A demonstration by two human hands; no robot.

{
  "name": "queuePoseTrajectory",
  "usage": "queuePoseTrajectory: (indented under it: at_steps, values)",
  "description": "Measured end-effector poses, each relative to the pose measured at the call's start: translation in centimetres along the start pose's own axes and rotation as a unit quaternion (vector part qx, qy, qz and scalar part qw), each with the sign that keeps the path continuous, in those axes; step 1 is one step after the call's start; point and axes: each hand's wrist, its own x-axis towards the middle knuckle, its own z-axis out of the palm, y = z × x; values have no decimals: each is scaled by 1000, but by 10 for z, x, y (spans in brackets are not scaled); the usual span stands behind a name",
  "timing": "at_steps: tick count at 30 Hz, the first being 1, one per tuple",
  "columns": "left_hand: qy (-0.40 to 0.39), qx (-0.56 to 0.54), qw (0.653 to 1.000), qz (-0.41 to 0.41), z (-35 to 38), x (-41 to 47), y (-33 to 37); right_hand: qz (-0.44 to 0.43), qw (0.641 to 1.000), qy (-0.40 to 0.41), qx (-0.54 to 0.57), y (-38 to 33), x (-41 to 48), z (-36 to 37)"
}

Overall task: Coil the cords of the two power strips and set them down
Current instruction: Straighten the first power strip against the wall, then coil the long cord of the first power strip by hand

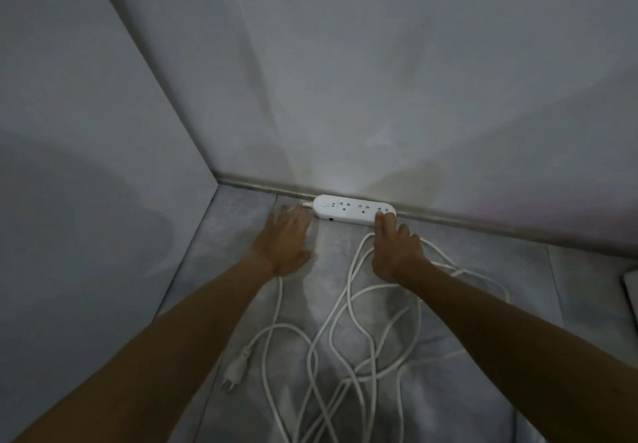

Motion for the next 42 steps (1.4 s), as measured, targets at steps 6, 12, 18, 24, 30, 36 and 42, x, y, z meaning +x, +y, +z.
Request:
queuePoseTrajectory:
  at_steps: [6,12,18,24,30,36,42]
  values:
    - [30,-7,974,222,41,-79,18,19,999,39,17,-5,-5,11]
    - [-11,41,972,230,49,-99,23,34,998,51,16,-14,-9,5]
    - [-109,-12,983,144,37,-92,31,53,997,49,-24,-19,-9,0]
    - [-55,-146,986,60,15,-83,9,53,996,34,-58,-19,-11,-5]
    - [26,-106,994,11,-33,-69,-2,59,996,48,38,-25,-14,-26]
    - [153,-91,984,-16,-117,-85,5,-59,831,-268,484,-47,-52,-120]
    - [304,-44,951,-26,-251,-136,3,-105,763,-236,592,-44,-123,-231]
